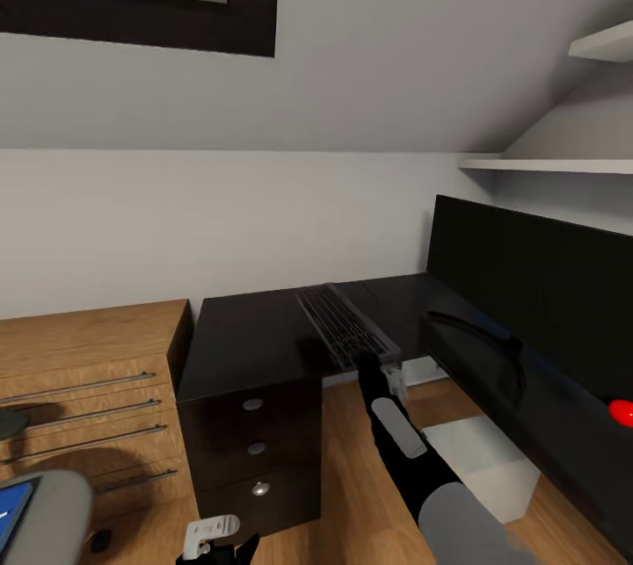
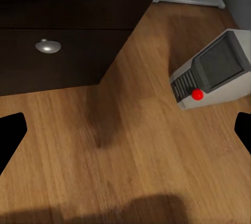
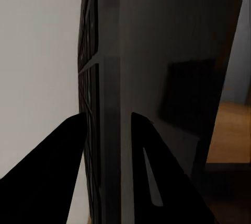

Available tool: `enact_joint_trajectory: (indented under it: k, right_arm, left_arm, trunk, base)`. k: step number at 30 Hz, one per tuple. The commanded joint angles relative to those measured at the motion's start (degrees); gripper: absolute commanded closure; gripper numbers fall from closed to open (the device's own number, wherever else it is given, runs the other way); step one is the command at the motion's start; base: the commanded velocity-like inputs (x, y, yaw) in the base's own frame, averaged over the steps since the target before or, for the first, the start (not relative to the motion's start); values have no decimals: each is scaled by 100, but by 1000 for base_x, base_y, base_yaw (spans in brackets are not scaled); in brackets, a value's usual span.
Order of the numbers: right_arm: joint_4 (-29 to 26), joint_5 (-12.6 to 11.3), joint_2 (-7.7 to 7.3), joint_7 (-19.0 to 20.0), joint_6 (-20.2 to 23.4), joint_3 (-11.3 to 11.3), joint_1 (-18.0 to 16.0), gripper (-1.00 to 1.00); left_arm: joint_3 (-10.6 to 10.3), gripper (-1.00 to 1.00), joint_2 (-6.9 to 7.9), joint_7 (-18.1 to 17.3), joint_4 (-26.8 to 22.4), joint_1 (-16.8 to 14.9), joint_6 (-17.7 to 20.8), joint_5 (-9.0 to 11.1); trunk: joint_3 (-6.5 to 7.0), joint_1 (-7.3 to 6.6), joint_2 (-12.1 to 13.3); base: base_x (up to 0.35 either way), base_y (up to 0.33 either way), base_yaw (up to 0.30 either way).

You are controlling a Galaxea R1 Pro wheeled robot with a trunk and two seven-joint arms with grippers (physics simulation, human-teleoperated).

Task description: In the bedroom, organize the workspace by keeping the computer under the desk, ensuring the monitor is on the desk, placing the keyboard on the desk next to the monitor, placing the mouse on the desk next to the keyboard, moving the folder from the swivel chair onto the desk next to the mouse, stacking the notebook on top of the folder with the pen on top of the notebook, and positioning the swivel chair next to the desk.

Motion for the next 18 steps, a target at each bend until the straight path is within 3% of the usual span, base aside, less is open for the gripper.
enact_joint_trajectory:
  k: [1, 5, 10, 15, 18]
  right_arm:
    - [102, -53, 0, -26, -63, 40, -107, 100]
    - [424, -60, 0, -31, -144, 28, -409, 100]
    - [512, -65, 0, -27, -161, -37, -472, 100]
    - [594, -90, 0, -4, -158, -492, -486, 100]
    - [631, -114, 0, 0, -152, -612, -483, 100]
  left_arm:
    - [-3, -100, 3, 7, -8, -1, 23, 42]
    - [-3, -100, 3, 5, -6, -1, 23, 42]
    - [-2, -100, 5, -1, -6, -3, 22, 42]
    - [0, -100, 5, 0, -7, -1, 16, 45]
    - [-2, -100, 4, -4, -7, -1, 15, 44]
  trunk:
    - [-6, 0, -4]
    - [-6, 0, -4]
    - [-6, 0, -4]
    - [-6, 0, -4]
    - [-6, 0, -4]
  base:
    - [0, 0, 0]
    - [0, 0, 0]
    - [0, 0, 0]
    - [24, 0, 0]
    - [106, 0, 0]
